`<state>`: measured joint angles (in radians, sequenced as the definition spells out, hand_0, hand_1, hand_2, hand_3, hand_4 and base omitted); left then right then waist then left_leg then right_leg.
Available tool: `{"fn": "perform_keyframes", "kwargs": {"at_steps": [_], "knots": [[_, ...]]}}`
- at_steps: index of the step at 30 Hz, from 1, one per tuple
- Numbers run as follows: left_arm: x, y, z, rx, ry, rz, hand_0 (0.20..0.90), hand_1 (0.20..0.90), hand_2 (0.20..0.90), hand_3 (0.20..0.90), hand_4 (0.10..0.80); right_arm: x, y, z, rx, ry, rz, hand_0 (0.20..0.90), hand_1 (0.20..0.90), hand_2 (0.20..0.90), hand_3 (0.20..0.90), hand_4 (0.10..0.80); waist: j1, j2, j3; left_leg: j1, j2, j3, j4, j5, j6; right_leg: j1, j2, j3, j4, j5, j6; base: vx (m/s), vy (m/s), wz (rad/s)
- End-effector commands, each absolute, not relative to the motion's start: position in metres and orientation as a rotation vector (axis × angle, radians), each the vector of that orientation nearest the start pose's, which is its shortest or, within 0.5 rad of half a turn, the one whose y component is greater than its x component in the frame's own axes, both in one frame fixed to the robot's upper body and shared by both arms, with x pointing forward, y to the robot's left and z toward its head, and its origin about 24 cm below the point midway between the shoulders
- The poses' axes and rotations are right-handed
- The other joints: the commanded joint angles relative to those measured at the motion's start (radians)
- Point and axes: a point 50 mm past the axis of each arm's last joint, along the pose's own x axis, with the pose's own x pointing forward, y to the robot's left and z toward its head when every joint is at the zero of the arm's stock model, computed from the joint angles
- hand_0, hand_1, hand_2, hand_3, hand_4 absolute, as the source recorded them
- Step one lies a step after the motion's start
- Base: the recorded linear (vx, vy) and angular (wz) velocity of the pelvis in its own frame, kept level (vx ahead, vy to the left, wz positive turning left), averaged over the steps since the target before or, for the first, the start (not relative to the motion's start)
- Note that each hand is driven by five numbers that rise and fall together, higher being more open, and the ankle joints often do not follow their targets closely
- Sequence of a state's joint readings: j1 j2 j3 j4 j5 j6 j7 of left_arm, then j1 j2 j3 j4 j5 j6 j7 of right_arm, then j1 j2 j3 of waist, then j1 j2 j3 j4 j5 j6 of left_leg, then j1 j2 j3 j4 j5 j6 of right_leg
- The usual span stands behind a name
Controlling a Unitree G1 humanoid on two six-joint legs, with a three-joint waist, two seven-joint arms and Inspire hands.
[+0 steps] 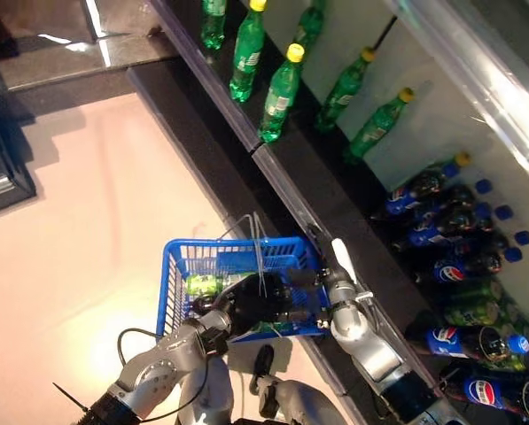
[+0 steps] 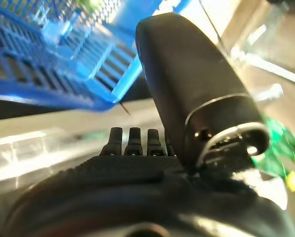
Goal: Pick up the drink and place into the basket.
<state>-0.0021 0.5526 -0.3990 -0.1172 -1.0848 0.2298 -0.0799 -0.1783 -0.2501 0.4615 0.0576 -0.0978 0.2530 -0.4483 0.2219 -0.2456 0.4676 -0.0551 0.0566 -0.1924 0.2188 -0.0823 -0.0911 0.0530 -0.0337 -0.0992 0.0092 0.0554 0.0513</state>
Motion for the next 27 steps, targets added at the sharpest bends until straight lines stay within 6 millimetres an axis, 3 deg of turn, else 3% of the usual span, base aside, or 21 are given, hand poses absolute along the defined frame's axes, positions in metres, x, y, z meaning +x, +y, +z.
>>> {"fn": "perform_keyframes", "kwargs": {"at_steps": [1, 3, 10, 17, 24, 27], "knots": [[0.220, 0.119, 0.158, -0.906, -0.443, -0.954, 0.300, 0.300, 0.300, 0.200, 0.100, 0.258, -0.154, 0.070, -0.550, -0.189, -0.165, 0.900, 0.900, 0.900, 0.900, 0.800, -0.041, 0.063, -0.237, 0.046, -0.022, -0.015, -0.212, 0.153, 0.080, 0.023, 0.002, -0.017, 0.075, -0.015, 0.025, -0.025, 0.218, -0.08], [0.218, 0.144, 0.141, -0.928, -0.441, -0.877, 0.300, 0.300, 0.300, 0.200, 0.100, 0.248, -0.172, 0.068, -0.575, -0.190, -0.199, 0.900, 0.900, 0.900, 0.900, 0.800, -0.043, 0.094, -0.254, 0.055, -0.024, -0.011, -0.220, 0.158, 0.076, 0.027, -0.008, -0.019, 0.077, -0.024, 0.023, -0.026, 0.197, -0.07], [0.217, 0.179, 0.102, -0.915, -0.350, -0.557, 0.300, 0.300, 0.300, 0.200, 0.100, 0.237, -0.188, 0.054, -0.454, -0.090, -0.182, 0.900, 0.900, 0.900, 0.900, 0.800, -0.053, 0.160, -0.297, 0.090, -0.030, 0.003, -0.265, 0.169, 0.059, 0.051, -0.030, -0.022, 0.066, -0.051, 0.020, -0.043, 0.132, -0.03], [0.213, 0.199, 0.053, -0.886, -0.253, -0.332, 0.300, 0.300, 0.300, 0.200, 0.100, 0.214, -0.185, 0.014, -0.282, 0.080, -0.010, 0.900, 0.900, 0.900, 0.900, 0.800, -0.095, 0.215, -0.343, 0.088, -0.022, 0.034, -0.306, 0.191, 0.045, 0.043, -0.039, -0.033, 0.048, -0.058, 0.019, -0.105, 0.086, -0.03], [0.208, 0.212, 0.004, -0.857, -0.124, -0.084, 0.300, 0.300, 0.300, 0.200, 0.100, 0.197, -0.176, -0.028, -0.067, 0.241, 0.101, 0.900, 0.900, 0.900, 0.900, 0.800, -0.131, 0.238, -0.379, 0.064, -0.014, 0.063, -0.306, 0.196, 0.033, 0.033, -0.035, -0.030, 0.028, -0.061, 0.009, -0.112, 0.027, -0.02], [0.206, 0.215, -0.007, -0.828, -0.076, -0.017, 0.300, 0.300, 0.300, 0.200, 0.100, 0.193, -0.176, -0.037, -0.001, 0.289, 0.116, 0.900, 0.900, 0.900, 0.900, 0.800, -0.138, 0.242, -0.385, 0.059, -0.012, 0.069, -0.306, 0.197, 0.030, 0.031, -0.035, -0.029, 0.024, -0.061, 0.007, -0.091, -0.007, -0.05]]}}
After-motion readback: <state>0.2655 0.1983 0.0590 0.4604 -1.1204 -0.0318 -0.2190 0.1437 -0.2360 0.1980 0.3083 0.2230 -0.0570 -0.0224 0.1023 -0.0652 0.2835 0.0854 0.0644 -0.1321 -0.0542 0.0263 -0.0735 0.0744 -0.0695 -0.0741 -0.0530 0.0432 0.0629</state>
